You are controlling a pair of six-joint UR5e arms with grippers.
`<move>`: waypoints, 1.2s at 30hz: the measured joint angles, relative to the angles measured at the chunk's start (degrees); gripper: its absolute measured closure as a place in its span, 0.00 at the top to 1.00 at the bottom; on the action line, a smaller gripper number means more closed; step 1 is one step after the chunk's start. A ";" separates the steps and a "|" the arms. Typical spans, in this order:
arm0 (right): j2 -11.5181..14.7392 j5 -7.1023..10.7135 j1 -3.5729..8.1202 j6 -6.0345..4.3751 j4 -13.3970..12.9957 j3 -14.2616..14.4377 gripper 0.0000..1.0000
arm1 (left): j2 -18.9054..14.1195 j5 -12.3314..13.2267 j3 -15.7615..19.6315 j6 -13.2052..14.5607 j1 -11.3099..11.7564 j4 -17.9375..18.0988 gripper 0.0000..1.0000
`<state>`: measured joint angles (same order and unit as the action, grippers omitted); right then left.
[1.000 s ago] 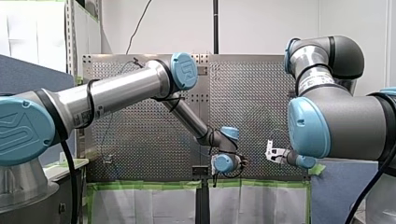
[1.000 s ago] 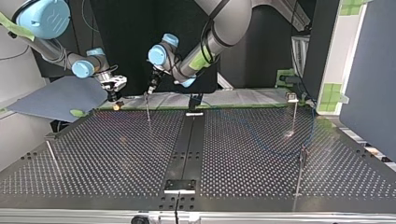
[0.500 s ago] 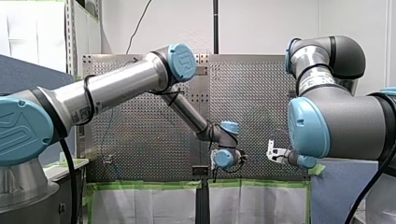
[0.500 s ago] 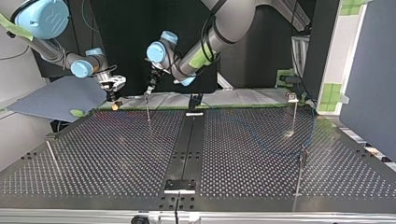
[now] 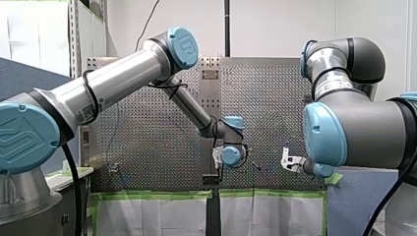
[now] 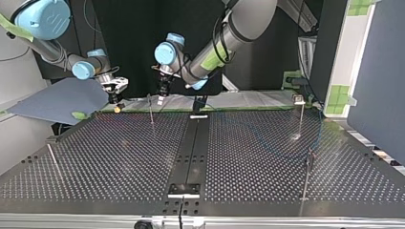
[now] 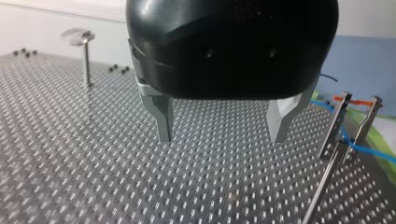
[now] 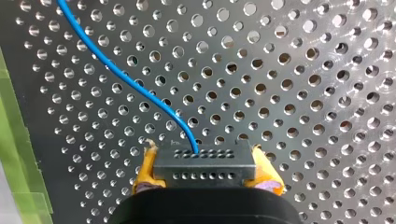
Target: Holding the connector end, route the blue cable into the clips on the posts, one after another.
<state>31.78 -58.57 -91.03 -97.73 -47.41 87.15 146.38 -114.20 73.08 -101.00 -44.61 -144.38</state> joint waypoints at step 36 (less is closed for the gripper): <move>-0.02 -0.07 0.33 -0.08 0.46 0.00 0.00 | -16.79 -3.04 16.79 -0.27 0.38 -4.91 1.00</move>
<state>31.76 -58.63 -90.70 -97.81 -46.95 87.15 129.60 -117.24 89.87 -101.27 -44.24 -149.29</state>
